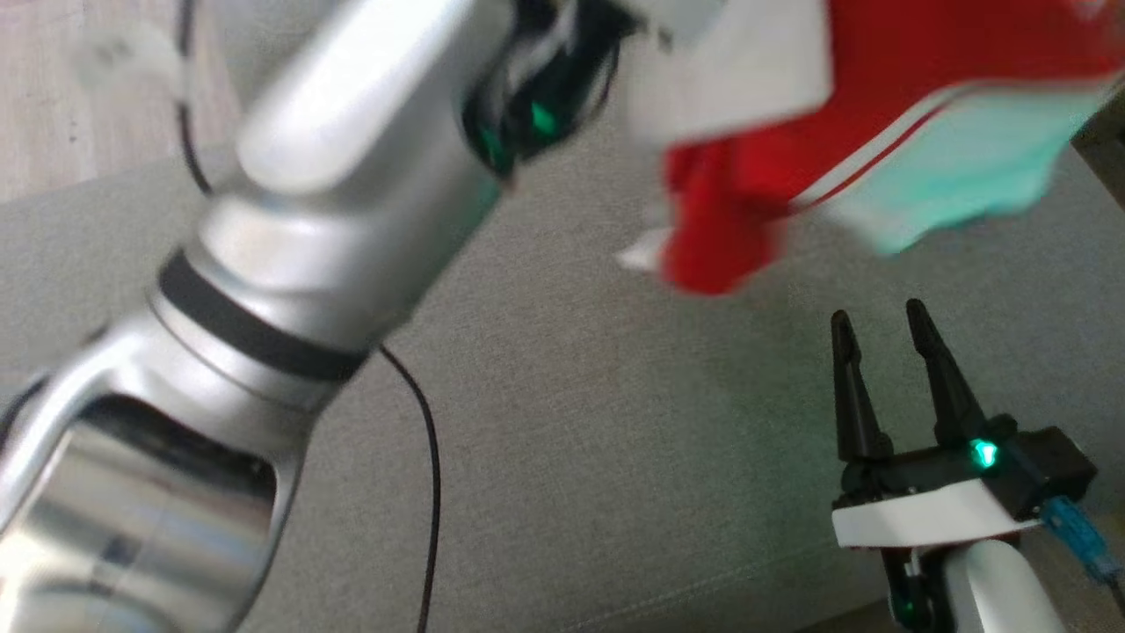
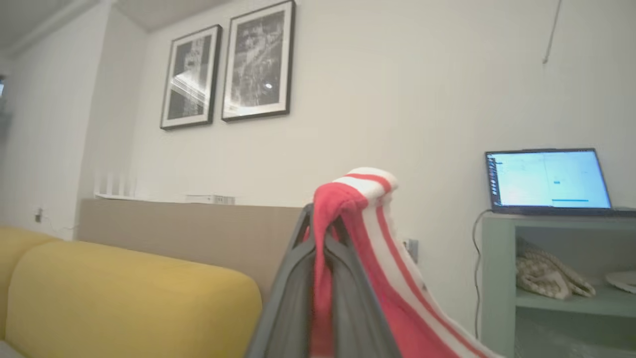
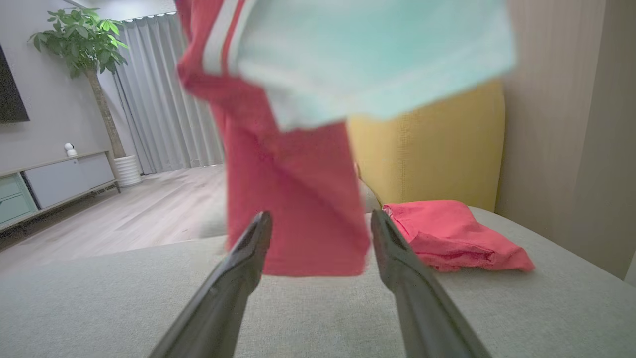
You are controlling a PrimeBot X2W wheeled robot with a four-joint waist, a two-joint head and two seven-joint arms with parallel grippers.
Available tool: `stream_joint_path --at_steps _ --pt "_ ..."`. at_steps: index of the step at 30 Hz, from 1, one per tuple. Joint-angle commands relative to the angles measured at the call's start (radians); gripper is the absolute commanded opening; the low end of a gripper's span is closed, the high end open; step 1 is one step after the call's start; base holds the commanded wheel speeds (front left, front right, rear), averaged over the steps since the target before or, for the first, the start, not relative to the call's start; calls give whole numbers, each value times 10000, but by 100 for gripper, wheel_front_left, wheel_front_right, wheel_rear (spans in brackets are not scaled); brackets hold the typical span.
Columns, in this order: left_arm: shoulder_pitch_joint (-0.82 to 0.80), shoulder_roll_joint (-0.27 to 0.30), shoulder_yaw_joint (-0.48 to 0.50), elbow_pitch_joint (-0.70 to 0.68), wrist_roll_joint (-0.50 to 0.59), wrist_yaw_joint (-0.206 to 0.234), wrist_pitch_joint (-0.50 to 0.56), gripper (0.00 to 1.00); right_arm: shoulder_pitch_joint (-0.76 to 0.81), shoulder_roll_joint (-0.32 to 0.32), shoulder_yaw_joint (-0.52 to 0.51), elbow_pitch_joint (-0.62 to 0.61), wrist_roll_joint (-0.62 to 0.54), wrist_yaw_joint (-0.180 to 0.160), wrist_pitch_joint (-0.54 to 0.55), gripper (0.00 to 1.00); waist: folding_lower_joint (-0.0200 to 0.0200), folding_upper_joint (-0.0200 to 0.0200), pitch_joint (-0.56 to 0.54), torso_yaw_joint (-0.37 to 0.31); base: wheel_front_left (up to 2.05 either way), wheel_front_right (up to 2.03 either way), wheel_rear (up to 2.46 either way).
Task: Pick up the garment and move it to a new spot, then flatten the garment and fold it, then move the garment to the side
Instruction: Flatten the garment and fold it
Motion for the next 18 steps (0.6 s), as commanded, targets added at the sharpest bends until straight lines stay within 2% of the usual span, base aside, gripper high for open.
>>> stream_joint_path --at_steps 1,4,9,14,18 --pt "-417 225 545 141 -83 164 -66 0 -271 -53 197 -423 -119 65 -24 100 0 0 4 100 0 0 0" --pt "219 225 974 493 -81 221 -74 0 -204 -53 37 -584 -145 65 -24 100 0 0 74 375 0 0 0" --pt "3079 279 1641 928 8 281 -77 0 -60 -53 -341 -729 -154 65 -24 100 0 0 318 979 0 0 0" --pt "6332 680 3335 835 584 408 -78 0 -8 -53 -559 -811 -181 65 -24 100 0 0 624 1428 0 0 0" --pt "7915 909 4965 531 1564 320 -79 0 -35 -53 -672 -876 -275 65 -24 100 0 0 837 1742 0 0 0"
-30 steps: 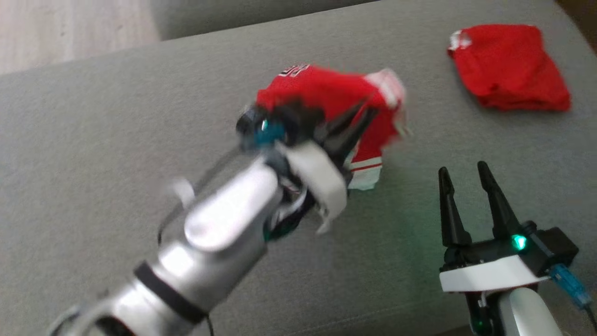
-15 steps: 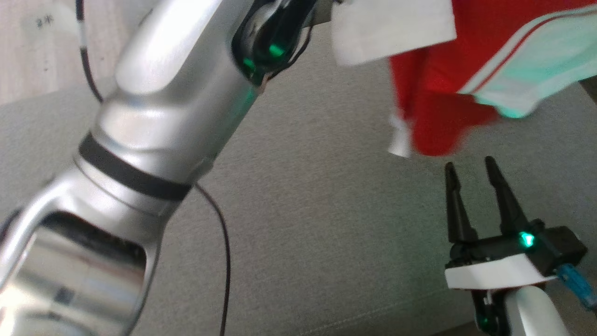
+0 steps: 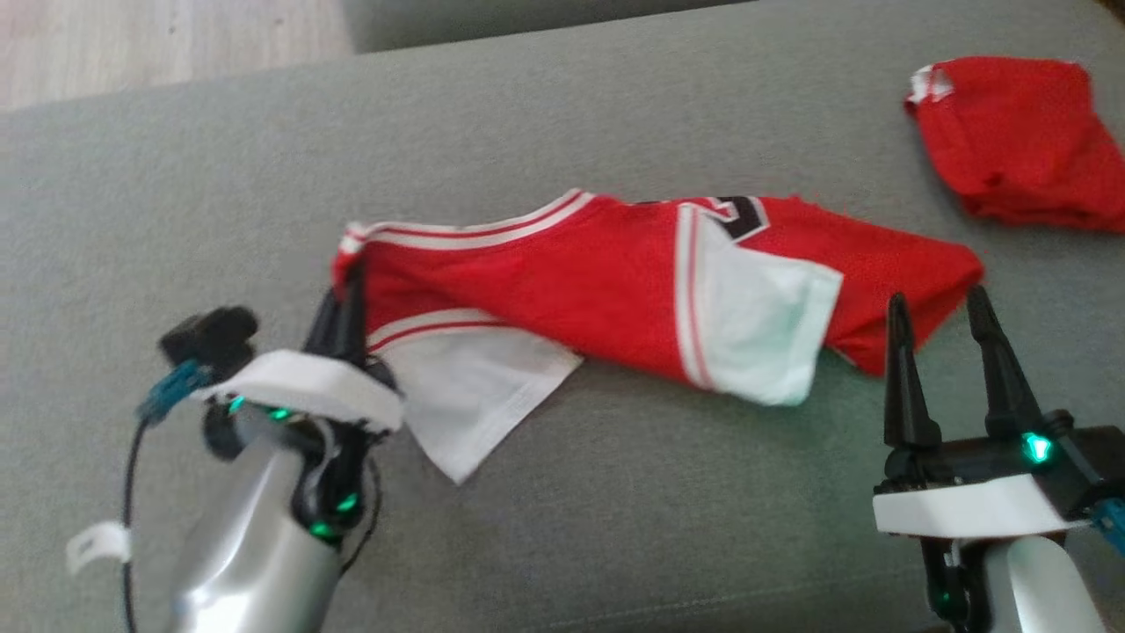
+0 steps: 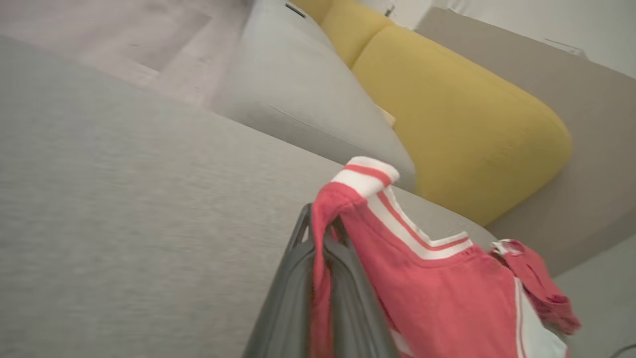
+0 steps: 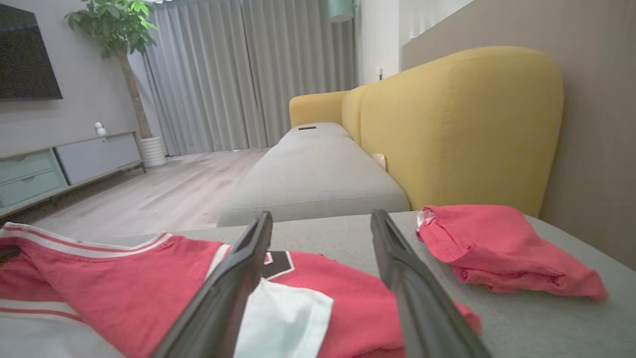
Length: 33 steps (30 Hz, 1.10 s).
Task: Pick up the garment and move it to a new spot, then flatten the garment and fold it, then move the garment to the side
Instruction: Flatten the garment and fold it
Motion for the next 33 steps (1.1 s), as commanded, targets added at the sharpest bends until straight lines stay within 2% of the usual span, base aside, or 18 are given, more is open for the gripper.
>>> stream_joint_path --at_steps 1,6,10,11,12,15,17,18,20,21,26,29,33 --pt "-350 202 785 -570 456 -145 -63 0 -86 -54 162 -395 -112 65 -24 100 0 0 203 259 0 0 0" --pt "-17 219 2069 -891 1872 -477 -64 0 -230 -54 68 -424 -282 65 -24 100 0 0 441 499 0 0 0" --pt "-248 299 2783 -939 3057 -516 -64 0 -370 -54 47 -450 -342 65 -24 100 0 0 640 573 0 0 0" --pt "-305 287 2897 -898 3308 -494 -64 45 -398 -54 74 -442 -357 65 -24 100 0 0 674 571 0 0 0" --pt "-363 257 3030 -899 3529 -450 -64 100 -423 -54 99 -436 -367 65 -24 100 0 0 705 563 0 0 0" --pt "-393 188 3222 -1251 4342 -385 -64 100 -480 -54 140 -411 -371 65 -24 100 0 0 746 511 0 0 0" --pt "-97 269 3027 -2070 5609 -77 -64 100 -482 -54 131 -390 -340 65 -24 100 0 0 705 421 0 0 0" --pt "-97 269 3027 -2070 5609 -77 -64 100 -482 -54 131 -390 -340 65 -24 100 0 0 705 421 0 0 0" --pt "151 310 2721 -2612 6342 119 -64 100 -450 -54 122 -387 -305 65 -24 100 0 0 644 348 0 0 0" --pt "247 315 2438 -2911 6641 51 -64 100 -432 -54 106 -392 -290 65 -24 100 0 0 628 324 0 0 0" --pt "110 297 144 -3223 7781 -951 -64 100 -410 -54 102 -428 -244 65 -24 100 0 0 652 215 0 0 0" --pt "-601 128 -1266 -2603 8256 -1184 162 100 -462 -54 181 -421 -224 65 -24 100 0 0 722 90 0 0 0" --pt "-1746 -185 -2838 -1306 8458 -1274 465 100 -591 -54 374 -391 -148 65 -24 100 0 0 835 -193 0 0 0"
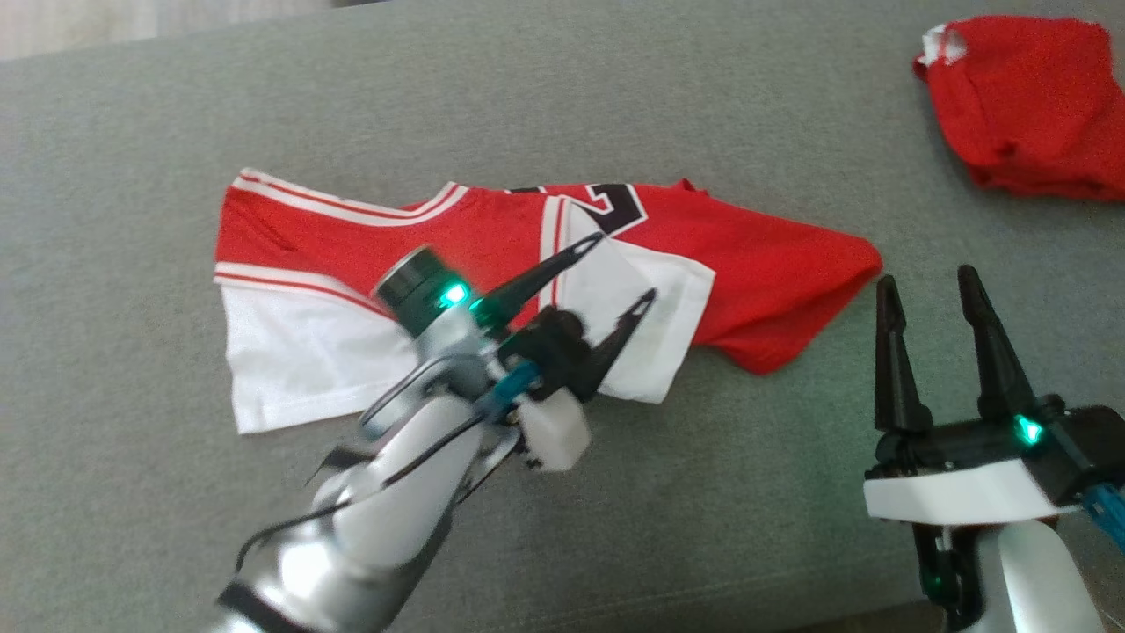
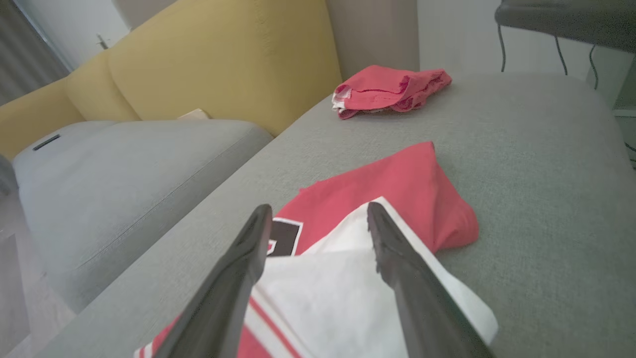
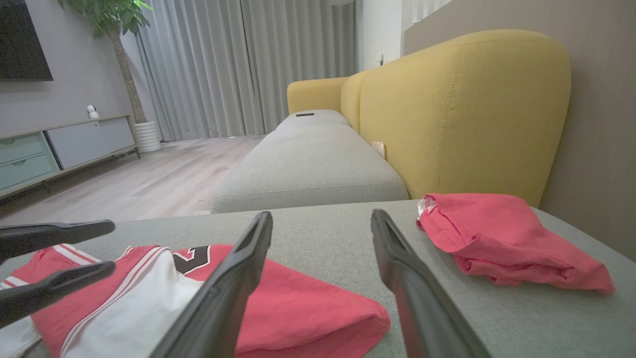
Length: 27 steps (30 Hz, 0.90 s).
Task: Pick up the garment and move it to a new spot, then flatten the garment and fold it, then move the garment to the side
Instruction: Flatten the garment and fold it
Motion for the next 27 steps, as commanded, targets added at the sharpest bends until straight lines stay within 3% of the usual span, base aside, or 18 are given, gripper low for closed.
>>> stream_joint_path --at_steps 1,8,20,27 --pt "-570 -12 174 -127 28 -44 -3 100 -366 -56 277 -315 76 65 -24 100 0 0 68 -130 0 0 0" --pt "-2520 -162 -2305 2120 -330 -53 193 100 -472 -56 383 -291 170 65 -24 100 0 0 291 -546 0 0 0" --pt "-3893 -259 -3792 3933 -537 -54 -282 100 -619 -56 455 -259 254 65 -24 100 0 0 521 -891 0 0 0" --pt "-4423 -265 -4450 4088 -994 -55 -434 100 -727 -56 516 -279 319 65 -25 100 0 0 652 -1074 0 0 0"
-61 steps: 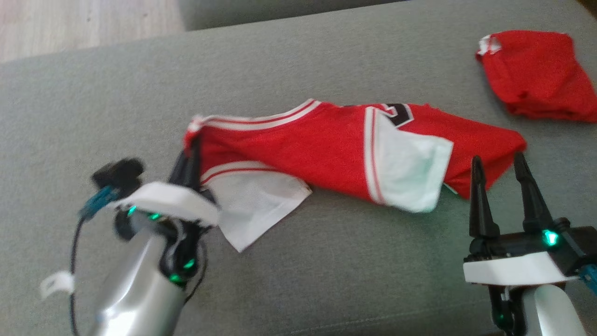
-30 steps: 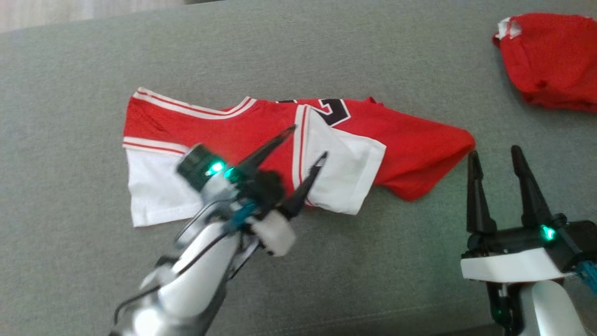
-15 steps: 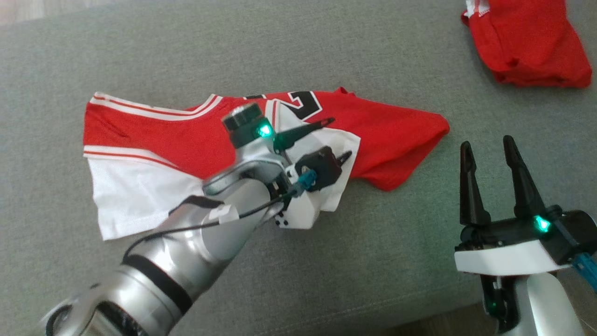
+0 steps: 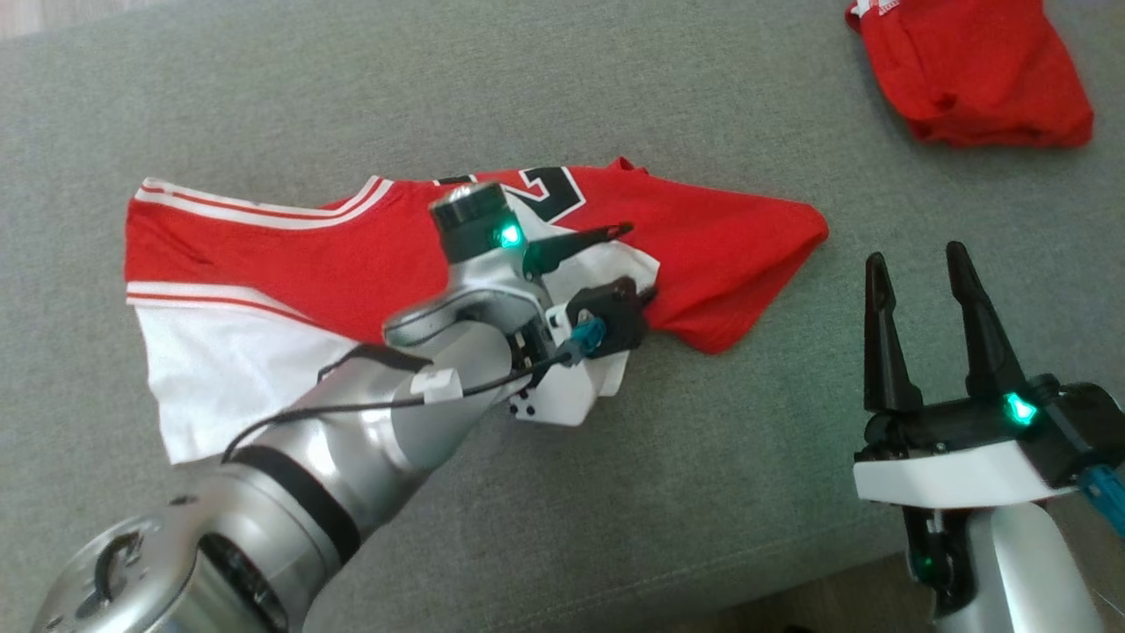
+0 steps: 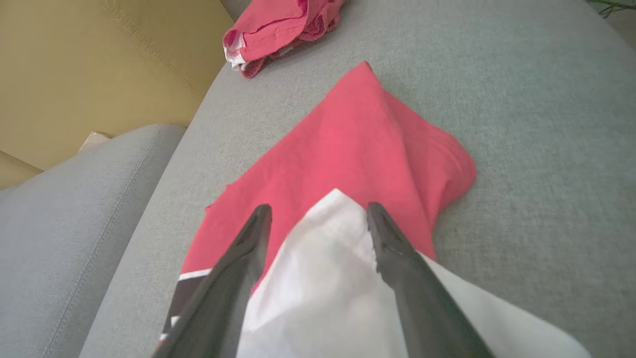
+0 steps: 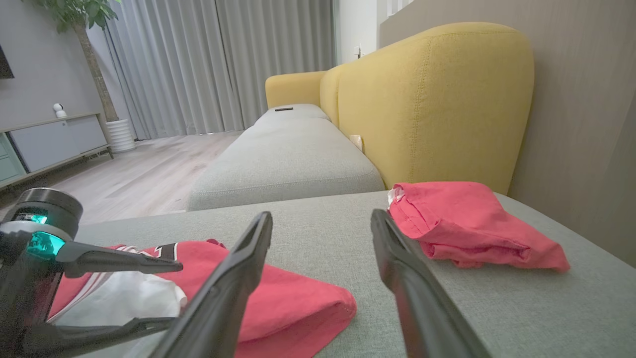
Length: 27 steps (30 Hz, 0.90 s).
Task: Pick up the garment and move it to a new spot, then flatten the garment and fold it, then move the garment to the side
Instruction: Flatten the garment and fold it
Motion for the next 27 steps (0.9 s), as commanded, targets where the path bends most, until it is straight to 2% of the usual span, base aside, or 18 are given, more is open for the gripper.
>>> stream_joint_path --at_steps 1,8,9,10,11,12,13,14,24,27 --pt "-576 16 86 -191 -136 18 -105 100 -295 -54 255 -322 77 65 -25 100 0 0 49 -54 0 0 0" --pt "-754 16 -304 70 -447 18 -85 100 -351 -54 255 -326 129 65 -25 100 0 0 126 -177 0 0 0" --pt "-771 16 -373 122 -532 18 -49 88 -359 -54 250 -331 134 65 -25 100 0 0 132 -191 0 0 0" --pt "-792 16 -447 167 -608 18 -10 55 -365 -54 243 -336 137 65 -25 100 0 0 135 -198 0 0 0" --pt "-814 15 -508 190 -683 18 2 36 -368 -54 237 -340 138 65 -25 100 0 0 137 -201 0 0 0" --pt "-831 15 -556 203 -760 18 1 20 -369 -54 231 -344 137 65 -25 100 0 0 131 -201 0 0 0" --pt "-851 15 -574 203 -837 18 -8 13 -364 -54 221 -349 134 65 -25 100 0 0 122 -195 0 0 0" --pt "-867 15 -595 198 -896 19 -19 0 -352 -54 202 -355 126 65 -25 100 0 0 100 -175 0 0 0" --pt "-421 24 -281 -897 -1907 305 -190 0 -143 -54 250 -431 -155 65 -25 100 0 0 -324 535 0 0 0" --pt "10 361 -185 -1488 -1991 443 -202 0 -77 -54 441 -207 -142 65 -25 100 0 0 -459 880 0 0 0"
